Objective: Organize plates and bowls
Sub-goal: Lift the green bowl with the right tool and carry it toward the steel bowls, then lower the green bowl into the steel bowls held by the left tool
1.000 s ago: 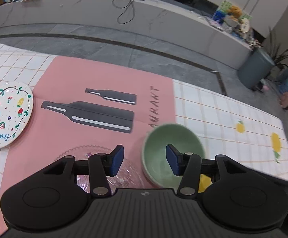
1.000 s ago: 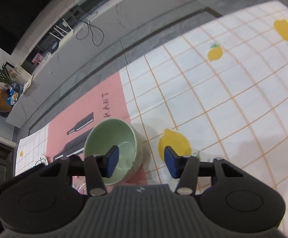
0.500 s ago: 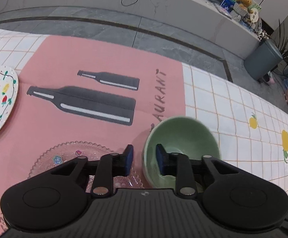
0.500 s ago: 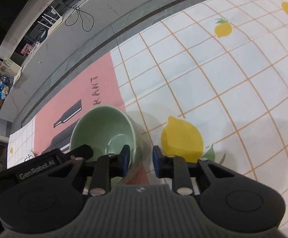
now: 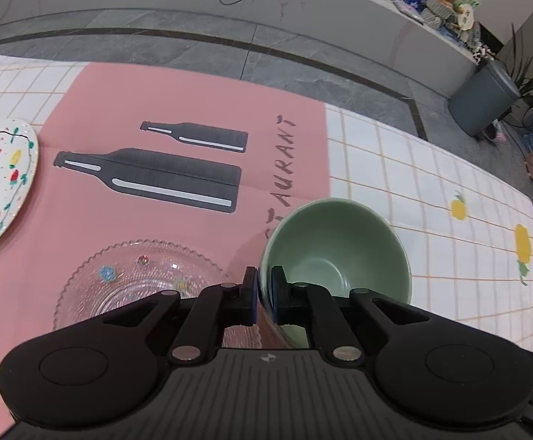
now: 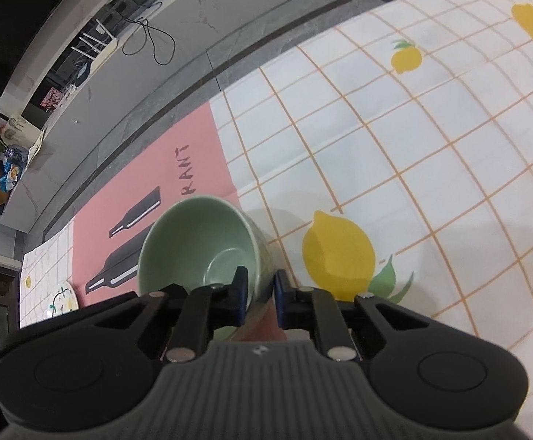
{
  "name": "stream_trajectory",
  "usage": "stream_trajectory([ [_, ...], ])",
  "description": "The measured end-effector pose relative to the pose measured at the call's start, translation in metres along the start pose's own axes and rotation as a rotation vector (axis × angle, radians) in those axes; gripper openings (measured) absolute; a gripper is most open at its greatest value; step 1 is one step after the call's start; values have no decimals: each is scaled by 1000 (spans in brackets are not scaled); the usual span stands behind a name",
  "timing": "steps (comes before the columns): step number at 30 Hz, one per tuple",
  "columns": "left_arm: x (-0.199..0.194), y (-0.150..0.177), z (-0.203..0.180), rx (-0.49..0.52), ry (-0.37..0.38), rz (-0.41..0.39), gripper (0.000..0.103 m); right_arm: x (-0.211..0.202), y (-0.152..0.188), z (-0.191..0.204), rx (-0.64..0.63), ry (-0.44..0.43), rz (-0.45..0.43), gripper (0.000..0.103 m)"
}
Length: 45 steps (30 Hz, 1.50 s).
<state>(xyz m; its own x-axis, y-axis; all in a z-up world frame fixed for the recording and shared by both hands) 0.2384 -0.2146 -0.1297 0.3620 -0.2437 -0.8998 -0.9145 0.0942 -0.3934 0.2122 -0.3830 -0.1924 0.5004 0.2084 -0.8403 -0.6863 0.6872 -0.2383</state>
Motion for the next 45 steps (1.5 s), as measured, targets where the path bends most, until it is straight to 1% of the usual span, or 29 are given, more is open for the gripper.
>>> stream_trajectory([
  [4,-26,11,-1,-17,-3,-22,8,-21,10,5,-12,-8,-10,11],
  [9,-70,30,7,-38,0,-64,8,-57,35,14,-47,-34,-14,11],
  [16,-128,64,29,-92,2,-102,8,-104,85,30,-105,-74,-4,11],
  [19,-150,80,41,-102,-9,-125,8,-120,108,37,-138,-93,5,11],
  [24,-179,108,69,-178,8,-133,9,-138,145,53,-199,-118,32,11],
  [28,-196,133,91,-197,-6,-130,10,-145,174,62,-236,-131,61,10],
  [32,-207,154,119,-253,-1,-113,10,-147,204,76,-295,-134,93,11],
  [36,-218,174,140,-288,-13,-116,10,-143,229,86,-343,-140,138,11],
  [41,-218,192,156,-313,-25,-102,10,-135,251,92,-387,-126,177,11],
  [45,-212,205,165,-328,-19,-80,10,-128,264,92,-417,-100,203,11],
])
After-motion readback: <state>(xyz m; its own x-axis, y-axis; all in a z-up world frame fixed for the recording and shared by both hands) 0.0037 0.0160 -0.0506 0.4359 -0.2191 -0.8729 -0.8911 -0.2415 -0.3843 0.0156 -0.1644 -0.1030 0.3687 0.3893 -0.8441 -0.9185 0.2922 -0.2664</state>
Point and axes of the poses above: each gripper's, at about its wrist camera, not at the fingertips, and x roughly the way its jaws point, z to its left, y to its underside, the point moved 3 cm from there along x, roughly the way its jaws point, and after that the axes turned 6 degrees about x, right-handed, at the moved point
